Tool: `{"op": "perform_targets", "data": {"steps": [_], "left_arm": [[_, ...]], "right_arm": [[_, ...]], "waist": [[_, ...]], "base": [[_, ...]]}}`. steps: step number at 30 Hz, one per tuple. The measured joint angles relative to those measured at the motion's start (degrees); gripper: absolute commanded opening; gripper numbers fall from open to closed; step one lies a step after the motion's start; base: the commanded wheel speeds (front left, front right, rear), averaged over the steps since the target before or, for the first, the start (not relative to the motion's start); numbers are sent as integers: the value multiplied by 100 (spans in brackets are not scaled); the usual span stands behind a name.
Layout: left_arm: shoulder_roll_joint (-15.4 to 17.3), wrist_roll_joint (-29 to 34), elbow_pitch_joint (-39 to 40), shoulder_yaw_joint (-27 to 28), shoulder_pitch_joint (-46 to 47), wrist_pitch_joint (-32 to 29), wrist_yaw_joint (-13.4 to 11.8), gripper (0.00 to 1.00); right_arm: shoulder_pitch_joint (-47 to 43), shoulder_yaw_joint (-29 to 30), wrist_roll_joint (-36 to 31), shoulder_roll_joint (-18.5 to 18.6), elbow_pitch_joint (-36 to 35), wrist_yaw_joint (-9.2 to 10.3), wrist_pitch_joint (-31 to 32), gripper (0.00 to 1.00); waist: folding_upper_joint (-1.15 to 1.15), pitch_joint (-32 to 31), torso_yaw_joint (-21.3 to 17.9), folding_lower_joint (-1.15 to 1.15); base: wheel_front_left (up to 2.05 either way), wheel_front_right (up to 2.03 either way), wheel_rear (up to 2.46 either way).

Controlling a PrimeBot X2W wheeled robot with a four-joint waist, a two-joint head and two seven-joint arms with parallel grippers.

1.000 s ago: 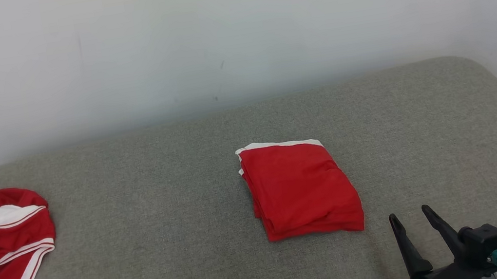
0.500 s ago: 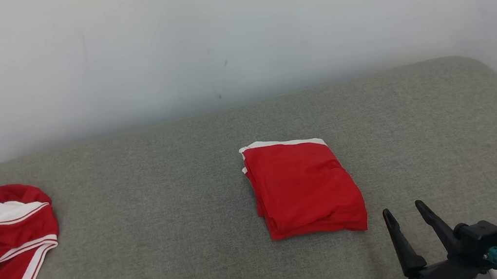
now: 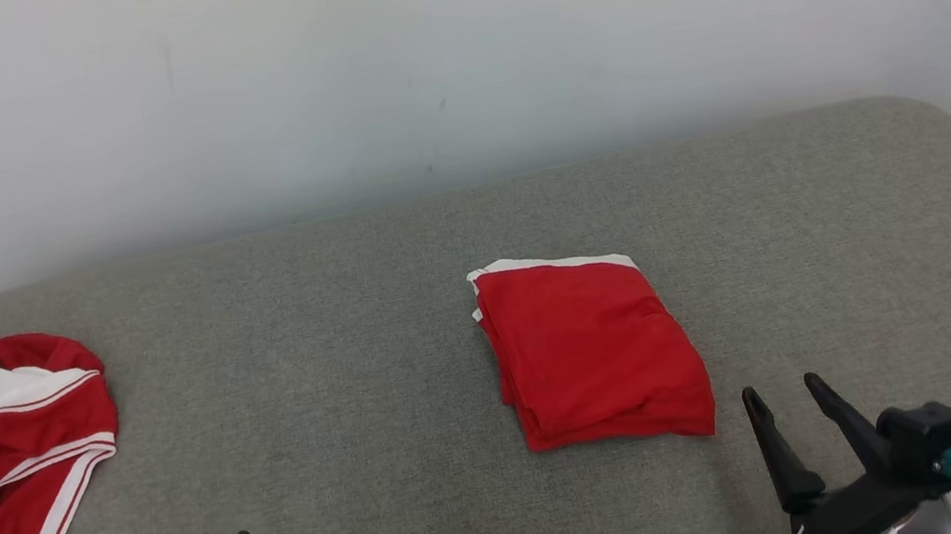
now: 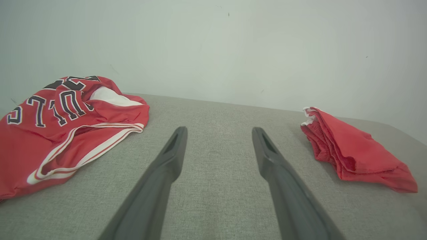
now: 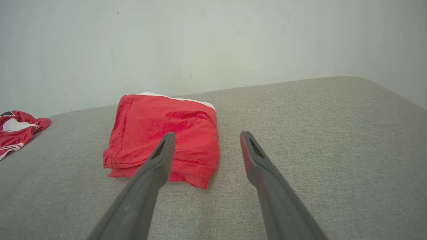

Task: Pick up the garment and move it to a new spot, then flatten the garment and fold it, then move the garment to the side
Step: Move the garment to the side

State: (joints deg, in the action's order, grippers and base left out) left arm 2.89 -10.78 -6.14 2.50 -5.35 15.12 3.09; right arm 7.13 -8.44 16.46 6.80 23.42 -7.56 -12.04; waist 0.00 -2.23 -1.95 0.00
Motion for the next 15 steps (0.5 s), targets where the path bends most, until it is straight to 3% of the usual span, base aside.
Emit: {"op": "perform_targets", "data": {"steps": [5, 10, 15], "left_arm": [[-2, 20, -8, -131, 14, -1, 52, 100], [1, 20, 24, -234, 91, 0, 99, 100], [-3, 45, 40, -370, 331, 0, 165, 100]], "right_arm": [[472, -27, 162, 270, 140, 0, 488, 100], [1268, -177, 765, 531, 448, 0, 1181, 100], [2091, -137, 982, 789, 1105, 0, 1768, 100]], "waist": [[0, 64, 117, 0], [0, 206, 305, 0], [0, 455, 553, 1]], "base": [[0, 0, 0], [0, 0, 0], [0, 0, 0]]}}
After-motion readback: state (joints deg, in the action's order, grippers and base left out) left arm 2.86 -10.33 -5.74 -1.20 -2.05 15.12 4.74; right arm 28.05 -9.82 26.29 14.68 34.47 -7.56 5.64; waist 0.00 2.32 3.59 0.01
